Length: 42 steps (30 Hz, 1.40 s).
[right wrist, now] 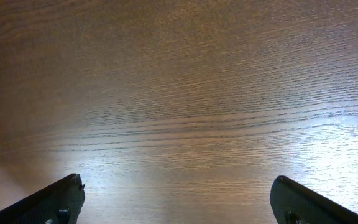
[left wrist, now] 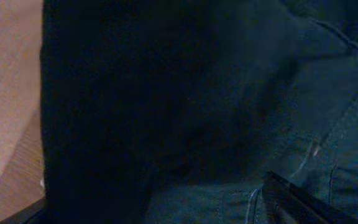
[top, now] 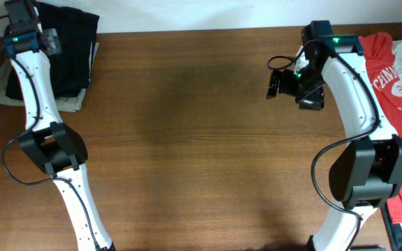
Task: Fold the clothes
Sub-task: 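Place the black trousers onto the beige trousers stack with the left gripper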
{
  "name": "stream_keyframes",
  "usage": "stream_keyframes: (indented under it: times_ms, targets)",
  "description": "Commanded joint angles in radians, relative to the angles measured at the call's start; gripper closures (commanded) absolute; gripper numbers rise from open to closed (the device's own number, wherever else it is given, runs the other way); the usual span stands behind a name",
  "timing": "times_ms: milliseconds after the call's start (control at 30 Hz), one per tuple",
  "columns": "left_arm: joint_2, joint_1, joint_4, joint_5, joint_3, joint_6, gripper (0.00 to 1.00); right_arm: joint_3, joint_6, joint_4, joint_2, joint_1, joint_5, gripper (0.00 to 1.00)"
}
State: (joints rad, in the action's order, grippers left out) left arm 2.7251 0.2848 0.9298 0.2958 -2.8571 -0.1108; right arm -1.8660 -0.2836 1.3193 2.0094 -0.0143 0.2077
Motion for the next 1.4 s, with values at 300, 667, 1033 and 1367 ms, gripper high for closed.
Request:
stream_keyframes:
  times_ms: [300,667,1033,1367]
  targets:
    - [-0.141,0.013,-0.038,-0.05,-0.014,0.013,0.01,-0.002,0.005,0.0,-0.004,0.002,-0.009,0.01]
    - [-0.139,0.013,0.026,-0.151,0.299,0.013,0.99,-0.002,0.005,0.0,-0.004,0.002,-0.009,0.01]
    - [-0.145,0.013,0.144,-0.15,0.487,0.013,0.99,-0.002,0.005,0.0,-0.004,0.002,-0.009,0.01]
    - [-0.423,0.013,-0.023,-0.157,0.443,0.058,0.96,-0.002,0.005,0.0,-0.004,0.002,-0.009,0.01]
